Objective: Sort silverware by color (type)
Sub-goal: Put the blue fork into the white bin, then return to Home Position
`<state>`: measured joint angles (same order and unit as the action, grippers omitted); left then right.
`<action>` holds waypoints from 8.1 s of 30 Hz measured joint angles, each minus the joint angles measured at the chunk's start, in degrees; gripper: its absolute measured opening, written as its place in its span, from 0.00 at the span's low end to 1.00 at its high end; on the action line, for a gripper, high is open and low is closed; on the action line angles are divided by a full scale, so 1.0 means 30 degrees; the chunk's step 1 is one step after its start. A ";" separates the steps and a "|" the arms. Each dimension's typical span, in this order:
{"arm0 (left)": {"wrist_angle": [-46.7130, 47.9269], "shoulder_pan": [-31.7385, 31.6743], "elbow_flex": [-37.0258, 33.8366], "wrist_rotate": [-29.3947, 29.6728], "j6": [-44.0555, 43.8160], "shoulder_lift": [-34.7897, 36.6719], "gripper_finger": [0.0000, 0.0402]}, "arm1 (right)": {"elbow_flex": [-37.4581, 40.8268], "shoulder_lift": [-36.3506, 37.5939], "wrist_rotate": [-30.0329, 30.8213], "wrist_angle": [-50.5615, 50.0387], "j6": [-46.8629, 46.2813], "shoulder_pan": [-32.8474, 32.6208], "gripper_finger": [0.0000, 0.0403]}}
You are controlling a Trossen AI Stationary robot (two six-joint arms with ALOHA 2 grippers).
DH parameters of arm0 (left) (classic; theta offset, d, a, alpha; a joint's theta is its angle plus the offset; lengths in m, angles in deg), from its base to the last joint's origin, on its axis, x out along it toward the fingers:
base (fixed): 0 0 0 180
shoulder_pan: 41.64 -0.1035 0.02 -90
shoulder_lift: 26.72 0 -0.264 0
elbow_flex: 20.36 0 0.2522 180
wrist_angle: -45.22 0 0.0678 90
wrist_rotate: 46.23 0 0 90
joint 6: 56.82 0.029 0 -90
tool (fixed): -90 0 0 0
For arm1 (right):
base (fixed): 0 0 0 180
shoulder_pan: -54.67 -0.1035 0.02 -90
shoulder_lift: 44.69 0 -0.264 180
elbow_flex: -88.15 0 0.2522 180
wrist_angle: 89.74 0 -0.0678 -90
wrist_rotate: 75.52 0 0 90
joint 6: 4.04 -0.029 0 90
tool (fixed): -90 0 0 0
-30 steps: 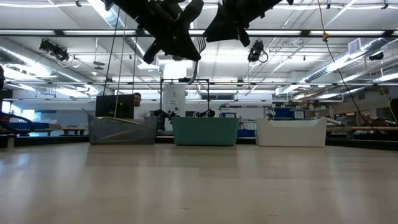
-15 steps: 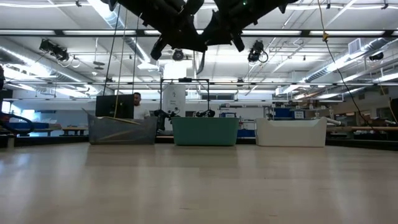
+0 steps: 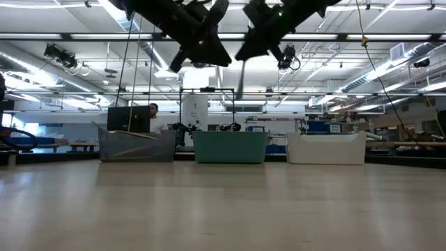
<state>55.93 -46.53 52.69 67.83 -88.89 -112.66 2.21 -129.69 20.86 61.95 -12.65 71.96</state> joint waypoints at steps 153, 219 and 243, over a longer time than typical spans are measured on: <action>0.2506 0.0103 -1.8666 -0.4955 0.4435 2.7904 0.23 | 2.3955 1.2891 0.1308 1.8126 -0.5577 -0.4143 0.25; 0.2521 0.0101 -1.8659 -0.4947 0.4435 2.7904 0.23 | 2.3941 2.8279 0.1323 1.8167 -0.5572 -0.4100 0.25; 0.2521 0.0099 -1.8659 -0.4947 0.4435 2.7904 0.23 | 2.3941 2.8272 0.1323 1.8180 -0.5573 -0.4100 0.25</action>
<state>63.50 -46.23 -3.29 52.99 -75.58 -28.94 74.03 -44.88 24.83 116.49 -29.37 59.66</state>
